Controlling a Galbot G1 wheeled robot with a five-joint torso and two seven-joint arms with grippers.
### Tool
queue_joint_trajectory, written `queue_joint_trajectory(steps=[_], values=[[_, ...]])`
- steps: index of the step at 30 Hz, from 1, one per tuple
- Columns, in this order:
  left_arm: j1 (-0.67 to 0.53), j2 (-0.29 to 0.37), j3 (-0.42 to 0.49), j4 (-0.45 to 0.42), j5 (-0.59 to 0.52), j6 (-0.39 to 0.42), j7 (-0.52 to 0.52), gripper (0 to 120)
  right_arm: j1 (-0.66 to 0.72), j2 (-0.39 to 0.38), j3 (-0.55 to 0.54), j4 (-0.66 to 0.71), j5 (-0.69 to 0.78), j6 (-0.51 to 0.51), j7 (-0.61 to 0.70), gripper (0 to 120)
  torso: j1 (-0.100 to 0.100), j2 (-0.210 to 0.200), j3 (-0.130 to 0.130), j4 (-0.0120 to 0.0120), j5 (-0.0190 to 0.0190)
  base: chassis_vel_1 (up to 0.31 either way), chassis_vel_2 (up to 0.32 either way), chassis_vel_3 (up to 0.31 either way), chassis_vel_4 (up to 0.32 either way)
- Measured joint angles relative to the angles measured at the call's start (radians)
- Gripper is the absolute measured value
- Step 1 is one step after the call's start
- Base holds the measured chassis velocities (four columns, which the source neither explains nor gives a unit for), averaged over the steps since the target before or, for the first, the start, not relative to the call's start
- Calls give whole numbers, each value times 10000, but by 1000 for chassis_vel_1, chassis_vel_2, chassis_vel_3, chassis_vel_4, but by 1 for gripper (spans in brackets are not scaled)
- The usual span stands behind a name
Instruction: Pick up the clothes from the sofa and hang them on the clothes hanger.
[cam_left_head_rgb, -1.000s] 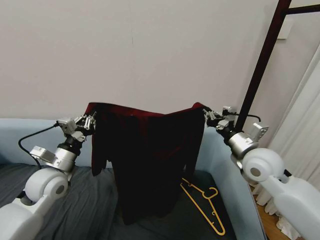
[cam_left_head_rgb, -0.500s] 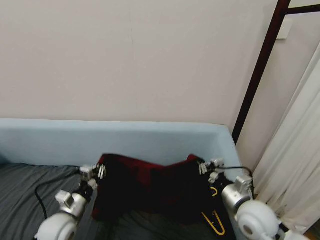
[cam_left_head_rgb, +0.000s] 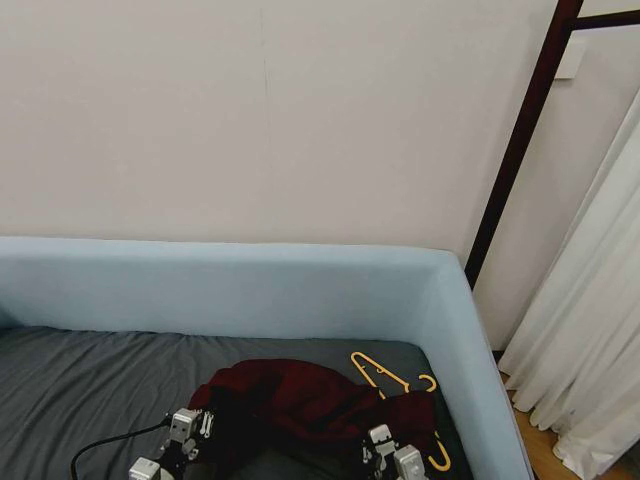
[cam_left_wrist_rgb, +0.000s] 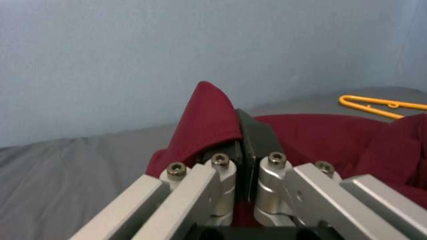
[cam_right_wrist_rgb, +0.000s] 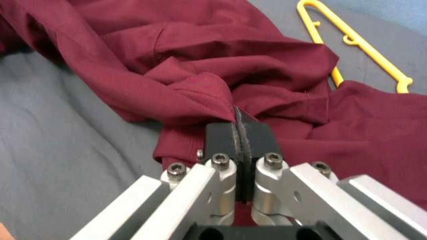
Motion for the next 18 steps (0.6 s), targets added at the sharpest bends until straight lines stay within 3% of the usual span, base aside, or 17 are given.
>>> queue_joint_trajectory(steps=[11, 13, 16, 17, 18], values=[[-28, 16, -6, -15, -30, -10, -12, 0, 29, -19, 20, 11, 39, -2, 0, 0, 0, 0, 1, 0, 1, 0, 0, 0, 0], [-132, -19, 40, 281, -12, -54, -40, 0, 259, 139, -240, 470, 1693, -1780, 546, 0, 0, -1, 0, -6, -4, 0, 0, 0, 0], [-152, -37, 75, 392, -10, -58, -32, 0, 389, 287, -397, 777, 2437, -2632, 678, 2, 1, -2, 3, 4, 10, 0, 0, 0, 0], [-174, -37, 79, 449, -18, -69, -48, 0, 501, 321, -415, 842, 2745, -3008, 754, 7, 0, -2, 1, 8, -3, 0, 0, 0, 0], [-198, -25, 112, 507, -41, -103, -35, 0, 628, 372, -411, 816, 2986, -3329, 641, 20, 1, -2, 1, 0, 0, 0, 0, 0, 0]])
